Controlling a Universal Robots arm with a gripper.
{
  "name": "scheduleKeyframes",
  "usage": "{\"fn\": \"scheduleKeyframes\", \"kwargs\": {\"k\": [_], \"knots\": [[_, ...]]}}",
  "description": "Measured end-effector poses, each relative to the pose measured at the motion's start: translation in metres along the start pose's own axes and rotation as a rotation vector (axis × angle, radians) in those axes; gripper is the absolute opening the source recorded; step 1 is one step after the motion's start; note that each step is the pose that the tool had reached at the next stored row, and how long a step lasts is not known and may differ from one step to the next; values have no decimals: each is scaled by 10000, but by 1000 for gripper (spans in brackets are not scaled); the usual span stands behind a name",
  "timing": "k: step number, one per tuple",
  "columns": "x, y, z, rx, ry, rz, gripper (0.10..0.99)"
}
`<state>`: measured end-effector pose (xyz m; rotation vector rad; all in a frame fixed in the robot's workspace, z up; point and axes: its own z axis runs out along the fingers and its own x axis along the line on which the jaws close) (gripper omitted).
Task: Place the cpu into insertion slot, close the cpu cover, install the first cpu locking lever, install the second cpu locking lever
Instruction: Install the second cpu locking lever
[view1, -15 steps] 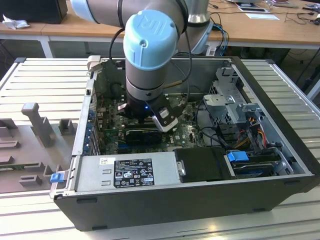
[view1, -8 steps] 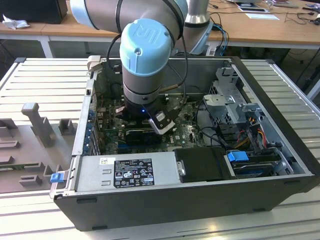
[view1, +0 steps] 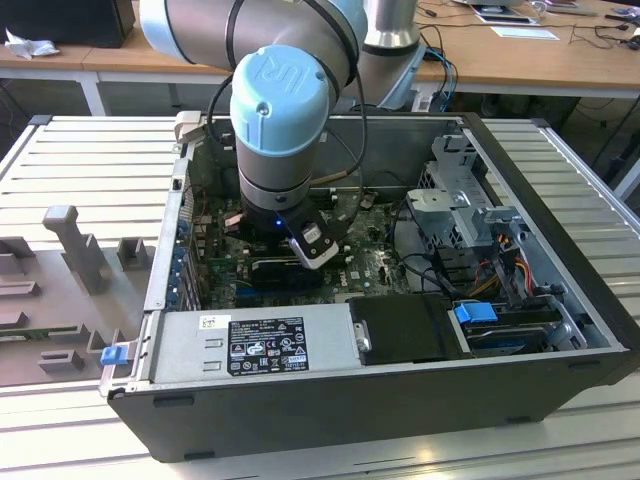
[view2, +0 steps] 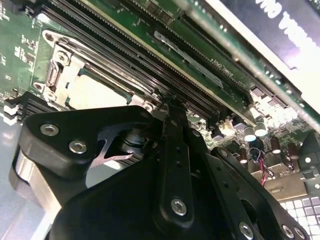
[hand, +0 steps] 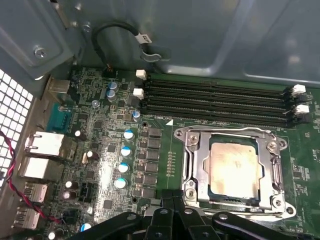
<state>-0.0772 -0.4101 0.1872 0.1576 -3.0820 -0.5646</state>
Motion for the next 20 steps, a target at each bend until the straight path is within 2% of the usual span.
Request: {"fn": "scheduleKeyframes", "kwargs": {"k": [2, 7, 9, 13, 14, 15, 19, 20], "knots": [[-2, 9, -20, -13, -11, -3, 106], [-5, -50, -58, -4, 6, 7, 106], [-7, -51, -60, -6, 10, 13, 106], [-8, -35, -56, -69, 4, 17, 106], [-10, -24, -52, -147, -6, 18, 106], [-10, -16, -55, -172, -10, 21, 106], [-11, -7, -65, -189, -15, 29, 106], [-11, 5, -92, -185, -14, 32, 106]]}}
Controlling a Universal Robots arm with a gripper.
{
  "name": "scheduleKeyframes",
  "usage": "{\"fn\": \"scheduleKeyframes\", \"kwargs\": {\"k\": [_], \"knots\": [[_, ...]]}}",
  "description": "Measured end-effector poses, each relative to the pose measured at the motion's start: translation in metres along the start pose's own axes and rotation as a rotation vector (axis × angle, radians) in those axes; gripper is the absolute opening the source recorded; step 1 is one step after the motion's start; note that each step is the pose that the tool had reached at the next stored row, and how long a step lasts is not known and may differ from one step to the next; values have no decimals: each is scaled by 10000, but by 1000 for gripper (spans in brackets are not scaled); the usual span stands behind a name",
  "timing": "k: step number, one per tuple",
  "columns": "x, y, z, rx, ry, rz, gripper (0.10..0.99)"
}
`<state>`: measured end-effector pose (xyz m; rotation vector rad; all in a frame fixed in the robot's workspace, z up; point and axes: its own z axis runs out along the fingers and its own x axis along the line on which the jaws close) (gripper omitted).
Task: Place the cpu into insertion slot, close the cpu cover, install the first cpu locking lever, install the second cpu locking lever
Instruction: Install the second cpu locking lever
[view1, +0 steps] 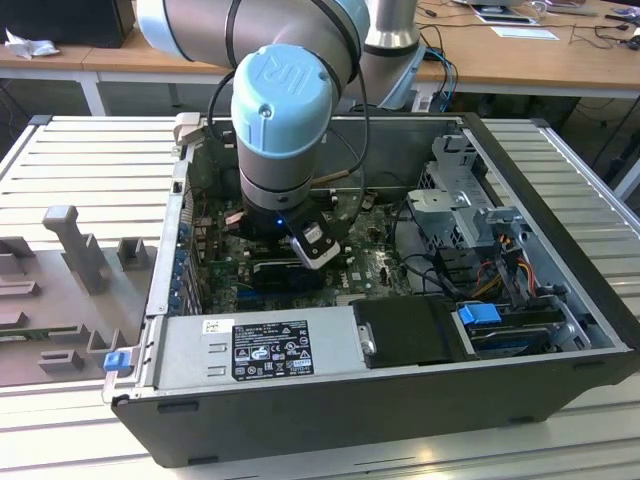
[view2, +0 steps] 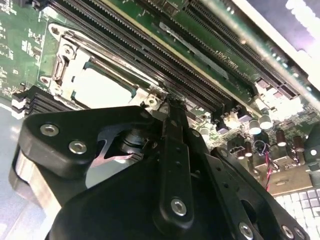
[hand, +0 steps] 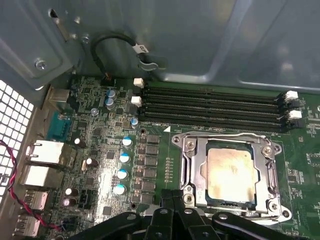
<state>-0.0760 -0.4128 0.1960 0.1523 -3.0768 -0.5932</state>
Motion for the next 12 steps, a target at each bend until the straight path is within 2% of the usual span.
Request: {"fn": "scheduleKeyframes", "kwargs": {"k": [6, 10, 12], "knots": [[-5, 111, -240, -12, -3, 7, 106], [-7, 150, -337, -12, -3, 8, 106], [-7, 153, -344, -15, -5, 7, 106]]}}
